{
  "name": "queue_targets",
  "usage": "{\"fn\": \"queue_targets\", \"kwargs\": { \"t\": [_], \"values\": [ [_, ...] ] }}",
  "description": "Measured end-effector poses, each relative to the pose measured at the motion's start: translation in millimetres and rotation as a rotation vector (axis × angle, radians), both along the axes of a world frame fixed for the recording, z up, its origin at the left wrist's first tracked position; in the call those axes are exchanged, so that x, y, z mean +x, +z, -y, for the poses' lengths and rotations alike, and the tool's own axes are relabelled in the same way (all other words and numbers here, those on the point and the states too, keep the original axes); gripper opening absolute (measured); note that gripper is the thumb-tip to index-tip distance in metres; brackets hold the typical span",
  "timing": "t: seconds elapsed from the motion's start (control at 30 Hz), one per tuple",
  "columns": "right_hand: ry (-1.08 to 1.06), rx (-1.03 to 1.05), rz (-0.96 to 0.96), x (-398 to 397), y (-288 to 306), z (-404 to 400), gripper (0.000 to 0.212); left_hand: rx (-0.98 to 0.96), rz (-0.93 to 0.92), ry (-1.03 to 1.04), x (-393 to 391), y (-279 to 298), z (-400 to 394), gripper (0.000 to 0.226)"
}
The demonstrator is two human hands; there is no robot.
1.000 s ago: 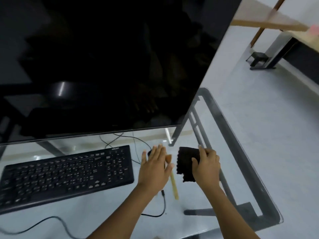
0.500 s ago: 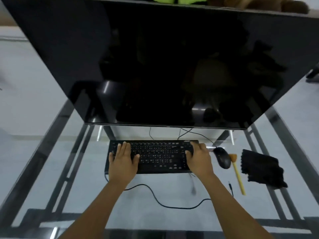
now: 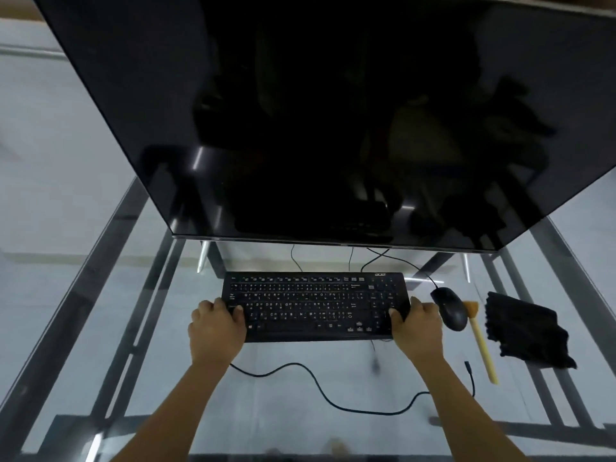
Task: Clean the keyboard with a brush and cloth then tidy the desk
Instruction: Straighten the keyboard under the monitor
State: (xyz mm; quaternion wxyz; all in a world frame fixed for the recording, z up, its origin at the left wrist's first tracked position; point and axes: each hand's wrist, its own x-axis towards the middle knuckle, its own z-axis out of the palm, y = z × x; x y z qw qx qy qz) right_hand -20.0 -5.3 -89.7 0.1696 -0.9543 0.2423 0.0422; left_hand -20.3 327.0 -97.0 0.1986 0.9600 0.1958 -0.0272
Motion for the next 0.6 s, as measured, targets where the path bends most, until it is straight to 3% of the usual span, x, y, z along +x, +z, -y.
{"fn": "queue_targets", "kwargs": {
  "t": [0.3,0.6],
  "values": [
    [-0.100,0.205,0.041,24,-18,3,0.026,-0.192,0.141,0.042,27,-27,-8,0.021],
    [-0.055,0.252,0.090,62,-17,-11,0.027,-0.250,0.229,0.091,67,-26,-16,0.017]
  ]
}}
